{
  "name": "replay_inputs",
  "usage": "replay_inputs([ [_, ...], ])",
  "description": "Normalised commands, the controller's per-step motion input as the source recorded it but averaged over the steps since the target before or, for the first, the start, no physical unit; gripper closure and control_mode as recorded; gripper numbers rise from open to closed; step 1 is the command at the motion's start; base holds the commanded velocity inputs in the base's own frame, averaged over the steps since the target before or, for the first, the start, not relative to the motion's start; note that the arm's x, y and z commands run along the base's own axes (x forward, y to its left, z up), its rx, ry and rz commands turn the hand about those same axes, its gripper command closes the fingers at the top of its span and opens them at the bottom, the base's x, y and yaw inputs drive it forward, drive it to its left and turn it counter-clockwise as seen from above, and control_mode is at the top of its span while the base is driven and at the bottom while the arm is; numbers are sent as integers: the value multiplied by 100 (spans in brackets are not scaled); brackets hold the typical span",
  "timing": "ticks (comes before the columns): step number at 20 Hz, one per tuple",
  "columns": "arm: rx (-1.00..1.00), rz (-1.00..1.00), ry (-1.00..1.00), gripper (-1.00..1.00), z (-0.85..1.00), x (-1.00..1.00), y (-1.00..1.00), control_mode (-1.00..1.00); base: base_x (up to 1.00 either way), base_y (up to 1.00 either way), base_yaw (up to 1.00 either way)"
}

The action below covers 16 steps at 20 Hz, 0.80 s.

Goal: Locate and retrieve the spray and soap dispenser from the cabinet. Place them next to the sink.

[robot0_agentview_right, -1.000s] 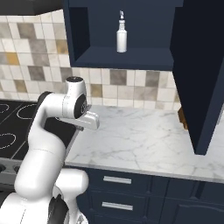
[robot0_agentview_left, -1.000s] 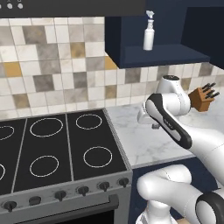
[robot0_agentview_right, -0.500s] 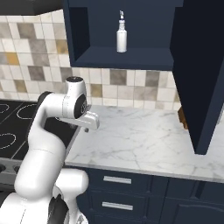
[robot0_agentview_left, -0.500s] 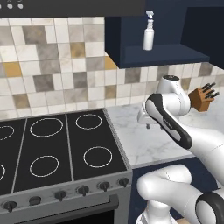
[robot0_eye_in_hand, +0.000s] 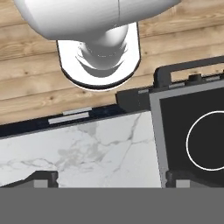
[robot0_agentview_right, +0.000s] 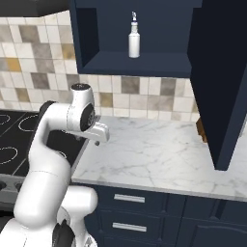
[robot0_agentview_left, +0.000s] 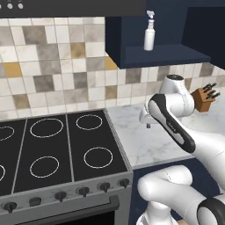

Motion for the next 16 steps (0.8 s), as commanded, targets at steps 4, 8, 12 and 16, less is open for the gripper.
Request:
replay_inputs([
  [4,0,1,-29,-100,45,-23,-8,-100,0,0,0],
  [8,-2,2,-33,-100,61,0,-40,-100,0,0,0],
  [12,-6,2,-34,-100,56,9,-56,-100,0,0,0],
  [16,-9,0,-42,-100,43,4,-37,-100,0,0,0],
])
